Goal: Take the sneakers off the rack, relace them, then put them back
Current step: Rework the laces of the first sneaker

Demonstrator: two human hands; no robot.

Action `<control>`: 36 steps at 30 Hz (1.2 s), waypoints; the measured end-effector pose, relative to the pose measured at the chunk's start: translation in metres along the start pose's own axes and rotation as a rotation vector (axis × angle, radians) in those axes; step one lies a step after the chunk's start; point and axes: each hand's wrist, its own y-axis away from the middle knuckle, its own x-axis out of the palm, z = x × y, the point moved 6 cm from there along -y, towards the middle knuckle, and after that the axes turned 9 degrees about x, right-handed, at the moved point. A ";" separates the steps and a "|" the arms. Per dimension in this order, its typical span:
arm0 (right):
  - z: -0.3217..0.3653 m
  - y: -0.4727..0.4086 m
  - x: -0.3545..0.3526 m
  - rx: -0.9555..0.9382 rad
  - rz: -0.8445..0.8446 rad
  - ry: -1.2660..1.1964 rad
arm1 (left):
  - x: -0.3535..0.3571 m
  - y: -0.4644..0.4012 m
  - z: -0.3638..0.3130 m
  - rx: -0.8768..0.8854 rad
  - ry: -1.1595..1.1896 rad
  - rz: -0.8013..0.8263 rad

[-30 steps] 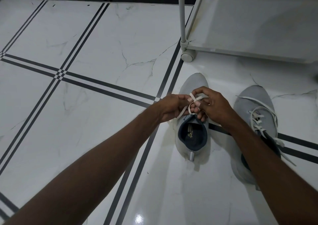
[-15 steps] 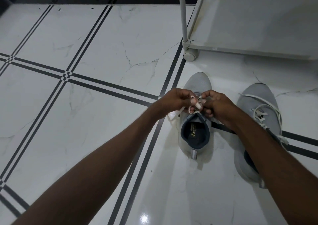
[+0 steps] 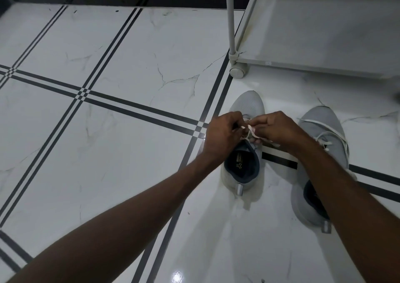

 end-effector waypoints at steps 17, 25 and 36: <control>0.012 0.013 0.009 -0.641 -0.172 1.321 | -0.025 0.037 0.009 0.372 -0.664 0.331; -0.020 0.007 0.004 -0.746 -0.246 1.406 | -0.023 0.050 0.019 0.473 -0.645 0.400; -0.028 0.005 0.004 -0.670 -0.261 1.398 | -0.012 0.055 0.028 0.309 -0.637 0.512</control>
